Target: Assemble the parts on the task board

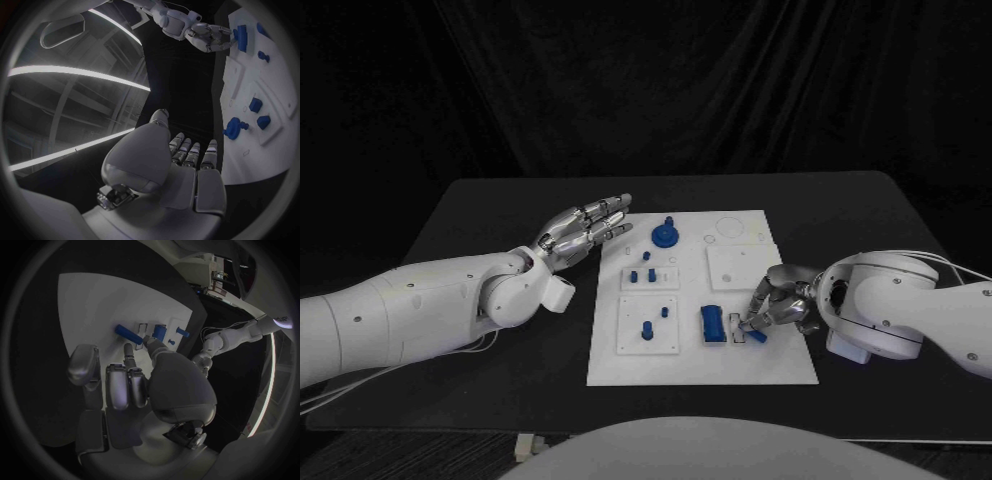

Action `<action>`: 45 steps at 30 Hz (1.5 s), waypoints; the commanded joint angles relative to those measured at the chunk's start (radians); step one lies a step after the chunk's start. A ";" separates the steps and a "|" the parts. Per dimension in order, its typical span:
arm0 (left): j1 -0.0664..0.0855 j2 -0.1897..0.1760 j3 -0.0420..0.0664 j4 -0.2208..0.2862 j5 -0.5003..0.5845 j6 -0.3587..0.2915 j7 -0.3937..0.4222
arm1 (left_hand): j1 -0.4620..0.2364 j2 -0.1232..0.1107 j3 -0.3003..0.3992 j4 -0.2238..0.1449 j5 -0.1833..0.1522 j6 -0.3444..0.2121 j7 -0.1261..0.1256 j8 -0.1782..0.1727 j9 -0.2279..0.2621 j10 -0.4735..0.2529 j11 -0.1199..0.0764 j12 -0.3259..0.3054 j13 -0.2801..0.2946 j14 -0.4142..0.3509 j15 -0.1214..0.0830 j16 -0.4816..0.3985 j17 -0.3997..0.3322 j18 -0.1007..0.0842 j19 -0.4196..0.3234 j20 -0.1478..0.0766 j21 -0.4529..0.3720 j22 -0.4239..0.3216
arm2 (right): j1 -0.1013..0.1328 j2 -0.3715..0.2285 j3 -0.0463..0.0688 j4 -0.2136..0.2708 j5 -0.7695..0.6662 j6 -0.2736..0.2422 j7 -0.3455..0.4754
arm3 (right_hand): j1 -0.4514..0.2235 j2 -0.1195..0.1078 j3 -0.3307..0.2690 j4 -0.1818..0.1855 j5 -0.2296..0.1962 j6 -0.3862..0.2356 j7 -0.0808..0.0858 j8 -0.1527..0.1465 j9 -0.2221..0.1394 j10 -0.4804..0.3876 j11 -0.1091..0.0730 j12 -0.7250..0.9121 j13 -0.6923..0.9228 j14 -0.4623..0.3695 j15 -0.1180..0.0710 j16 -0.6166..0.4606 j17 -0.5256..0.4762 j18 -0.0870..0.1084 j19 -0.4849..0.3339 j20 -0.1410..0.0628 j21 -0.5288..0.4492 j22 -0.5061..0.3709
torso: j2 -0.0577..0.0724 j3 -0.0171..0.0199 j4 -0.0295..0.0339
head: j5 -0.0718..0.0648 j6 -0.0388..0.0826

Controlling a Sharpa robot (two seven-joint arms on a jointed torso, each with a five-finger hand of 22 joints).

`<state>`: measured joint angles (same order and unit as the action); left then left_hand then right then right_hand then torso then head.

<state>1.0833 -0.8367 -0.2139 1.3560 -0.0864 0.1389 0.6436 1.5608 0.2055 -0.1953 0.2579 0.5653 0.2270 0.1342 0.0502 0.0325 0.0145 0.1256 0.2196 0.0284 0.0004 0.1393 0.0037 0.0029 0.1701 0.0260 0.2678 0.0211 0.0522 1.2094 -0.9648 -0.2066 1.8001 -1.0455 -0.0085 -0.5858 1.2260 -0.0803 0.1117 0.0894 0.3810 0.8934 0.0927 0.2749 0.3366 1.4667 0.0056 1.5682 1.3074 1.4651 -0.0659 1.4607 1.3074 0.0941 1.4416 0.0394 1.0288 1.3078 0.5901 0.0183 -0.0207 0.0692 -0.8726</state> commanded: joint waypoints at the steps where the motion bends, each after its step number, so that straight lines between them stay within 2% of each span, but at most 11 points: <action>1: -0.002 0.002 0.001 0.001 0.007 0.015 0.010 | 0.008 -0.001 0.006 -0.003 0.006 0.000 0.005 0.007 0.001 -0.001 0.003 0.004 0.001 0.001 0.004 -0.002 -0.002 0.011 0.002 0.007 0.004 0.000 | -0.009 0.004 0.000 0.000 -0.019 0.011 0.012 | 0.010 -0.003 -0.004 -0.004 -0.013 0.004 -0.001 0.008 -0.001 0.104 0.001 0.003 0.263 0.065 0.004 0.003 0.068 0.005 0.001 0.006 -0.003 0.096 | 0.000 0.0001 0.0009 | 0.001 0.000; 6: -0.002 0.002 0.001 0.001 0.007 0.017 0.009 | 0.009 -0.001 0.006 -0.003 0.006 0.000 0.005 0.007 0.001 -0.001 0.003 0.004 0.001 0.001 0.004 -0.002 -0.002 0.011 0.002 0.007 0.005 0.000 | -0.018 0.007 0.000 0.002 -0.020 0.006 0.012 | 0.017 -0.007 -0.013 0.005 -0.059 0.007 -0.002 0.018 -0.001 0.104 0.000 0.003 0.263 0.064 0.003 0.001 0.065 0.005 0.000 0.006 -0.008 0.096 | -0.001 0.0001 -0.0005 | 0.002 0.000; 10: -0.002 0.002 0.001 0.000 0.007 0.018 0.007 | 0.009 -0.001 0.006 -0.003 0.006 0.000 0.005 0.007 0.001 -0.001 0.003 0.004 0.001 0.001 0.004 -0.002 -0.002 0.011 0.002 0.007 0.005 0.000 | -0.022 0.011 0.000 0.002 -0.020 -0.002 0.012 | 0.020 -0.006 -0.015 0.008 -0.068 0.010 -0.003 0.022 0.000 0.104 0.000 0.003 0.263 0.063 0.003 0.000 0.063 0.006 -0.001 0.005 -0.010 0.096 | -0.001 -0.0001 -0.0013 | 0.001 0.000; 14: -0.002 0.003 0.001 0.000 0.007 0.020 0.007 | 0.009 -0.001 0.006 -0.003 0.006 0.000 0.005 0.007 0.001 -0.001 0.003 0.004 0.001 0.001 0.004 -0.002 -0.002 0.011 0.002 0.007 0.005 0.000 | -0.025 0.017 0.000 0.000 -0.020 -0.006 0.010 | 0.040 -0.001 -0.011 0.006 -0.048 0.018 -0.007 0.034 0.002 0.104 -0.003 0.003 0.263 0.063 0.001 -0.002 0.061 0.006 -0.001 0.004 -0.014 0.097 | -0.001 0.0000 -0.0010 | -0.001 0.000; 18: -0.002 0.004 0.001 0.000 0.007 0.020 0.007 | 0.009 0.000 0.007 -0.004 0.007 0.000 0.006 0.007 0.001 -0.001 0.003 0.003 0.001 0.001 0.004 -0.002 -0.002 0.011 0.002 0.008 0.005 0.000 | -0.029 0.022 0.000 -0.005 -0.020 -0.012 0.005 | 0.074 0.009 0.003 -0.007 0.057 0.035 -0.014 0.056 0.008 0.104 -0.009 0.003 0.263 0.062 -0.004 -0.005 0.058 0.007 -0.001 -0.001 -0.018 0.098 | -0.001 0.0000 -0.0006 | 0.000 0.000; 20: -0.002 0.004 0.001 0.000 0.007 0.021 0.007 | 0.009 0.000 0.007 -0.004 0.007 0.000 0.006 0.007 0.001 -0.001 0.003 0.003 0.001 0.001 0.004 -0.002 -0.002 0.011 0.002 0.008 0.005 0.000 | -0.030 0.024 0.000 -0.007 -0.020 -0.015 0.002 | 0.082 0.011 0.008 -0.011 0.078 0.039 -0.016 0.062 0.010 0.104 -0.011 0.003 0.263 0.062 -0.006 -0.006 0.057 0.007 -0.001 -0.002 -0.021 0.098 | -0.001 0.0001 -0.0008 | 0.000 0.000; 21: -0.002 0.003 0.001 0.000 0.007 0.021 0.007 | 0.009 0.000 0.007 -0.004 0.007 0.000 0.006 0.007 0.001 -0.001 0.003 0.003 0.001 0.001 0.004 -0.002 -0.002 0.011 0.002 0.008 0.005 0.000 | -0.031 0.024 0.000 -0.008 -0.020 -0.017 0.001 | 0.103 0.015 0.021 -0.026 0.138 0.050 -0.021 0.077 0.015 0.104 -0.015 0.003 0.263 0.062 -0.010 -0.006 0.057 0.007 0.000 -0.006 -0.020 0.099 | -0.001 0.0001 -0.0010 | 0.001 0.000; 27: -0.003 0.003 0.001 0.000 0.007 0.021 0.007 | 0.010 0.000 0.007 -0.004 0.008 0.000 0.006 0.007 0.001 -0.001 0.004 0.003 0.001 0.001 0.003 -0.002 -0.002 0.011 0.003 0.008 0.005 0.001 | -0.034 0.024 0.000 -0.012 -0.020 -0.030 -0.002 | 0.129 0.022 0.045 -0.052 0.200 0.063 -0.026 0.101 0.024 0.104 -0.020 0.003 0.263 0.060 -0.014 -0.011 0.051 0.008 -0.002 -0.010 -0.028 0.100 | 0.000 0.0000 -0.0009 | 0.002 0.000; 34: -0.004 0.004 0.001 -0.001 0.007 0.022 0.007 | 0.010 0.000 0.008 -0.005 0.008 0.000 0.006 0.007 0.001 -0.001 0.004 0.003 0.001 0.001 0.003 -0.002 -0.002 0.011 0.002 0.008 0.005 0.000 | -0.034 0.019 0.000 -0.010 -0.020 -0.063 0.005 | 0.136 0.035 0.055 -0.062 0.176 0.079 -0.031 0.122 0.033 0.104 -0.024 0.003 0.263 0.057 -0.016 -0.019 0.039 0.010 -0.006 -0.012 -0.044 0.097 | 0.000 0.0002 -0.0006 | 0.000 0.000; 42: -0.006 0.005 0.001 -0.003 0.007 0.023 0.005 | 0.010 0.000 0.008 -0.005 0.008 0.000 0.006 0.007 0.001 -0.001 0.004 0.003 0.001 0.001 0.003 -0.002 -0.002 0.011 0.002 0.008 0.005 0.000 | -0.034 0.009 0.000 -0.010 0.029 -0.110 0.002 | 0.108 0.049 0.051 -0.040 0.090 0.080 -0.041 0.126 0.030 0.104 -0.032 0.003 0.263 0.043 -0.022 -0.060 -0.015 0.020 -0.020 -0.016 -0.111 0.078 | -0.001 0.0002 -0.0006 | -0.002 0.000; 45: -0.006 0.005 0.001 -0.003 0.007 0.024 0.005 | 0.011 0.001 0.009 -0.006 0.009 0.000 0.007 0.007 0.001 -0.001 0.004 0.003 0.001 0.001 0.004 -0.002 -0.002 0.011 0.002 0.008 0.005 0.000 | -0.034 0.006 0.000 -0.013 0.081 -0.133 -0.005 | 0.106 0.051 0.050 -0.036 0.079 0.083 -0.043 0.127 0.029 0.104 -0.034 0.003 0.263 0.042 -0.023 -0.066 -0.022 0.021 -0.022 -0.017 -0.122 0.074 | -0.001 0.0002 -0.0010 | -0.001 0.000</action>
<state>1.0783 -0.8338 -0.2139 1.3517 -0.0864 0.1499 0.6390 1.5607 0.2055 -0.1896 0.2523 0.5688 0.2270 0.1342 0.0543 0.0325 0.0145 0.1256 0.2196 0.0284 0.0004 0.1393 0.0037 0.0023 0.1702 0.0298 0.2716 0.0211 0.0522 1.1778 -0.9567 -0.2068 1.7881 -1.0317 -0.0839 -0.5805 1.3342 -0.0333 0.1623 0.0480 0.4616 0.9534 0.0760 0.4000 0.3621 1.4651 -0.0215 1.5682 1.3073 1.4651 -0.0806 1.3972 1.2863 0.1100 1.4254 0.0233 0.9097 1.3074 0.5895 0.0183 -0.0215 0.0675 -0.8726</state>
